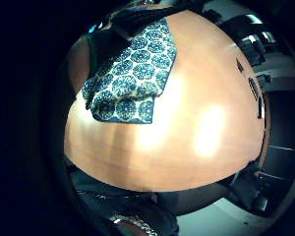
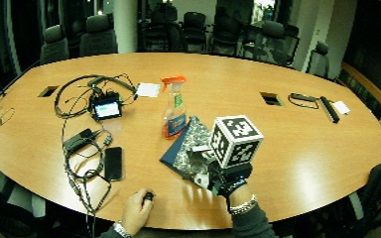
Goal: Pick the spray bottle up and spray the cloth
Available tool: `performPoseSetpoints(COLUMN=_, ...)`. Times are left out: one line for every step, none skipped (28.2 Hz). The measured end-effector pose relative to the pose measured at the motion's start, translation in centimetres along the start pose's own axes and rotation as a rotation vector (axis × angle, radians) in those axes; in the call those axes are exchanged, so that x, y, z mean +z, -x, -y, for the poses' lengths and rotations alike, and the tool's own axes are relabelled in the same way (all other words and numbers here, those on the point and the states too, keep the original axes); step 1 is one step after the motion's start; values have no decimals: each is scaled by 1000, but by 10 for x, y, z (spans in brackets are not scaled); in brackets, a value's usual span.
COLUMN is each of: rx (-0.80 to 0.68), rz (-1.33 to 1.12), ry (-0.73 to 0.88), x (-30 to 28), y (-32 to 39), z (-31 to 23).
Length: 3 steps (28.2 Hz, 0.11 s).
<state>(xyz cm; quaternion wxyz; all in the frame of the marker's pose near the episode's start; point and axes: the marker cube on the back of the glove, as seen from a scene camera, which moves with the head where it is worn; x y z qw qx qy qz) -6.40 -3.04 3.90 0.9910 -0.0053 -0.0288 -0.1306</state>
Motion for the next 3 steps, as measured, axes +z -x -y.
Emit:
performPoseSetpoints(rx=-1, rz=0, ry=-2, x=0, y=0, z=-1)
performPoseSetpoints(rx=-1, rz=-1, ry=-3, x=0, y=1, z=-1)
performPoseSetpoints(rx=-2, rz=-1, ry=-4, x=0, y=1, z=-2)
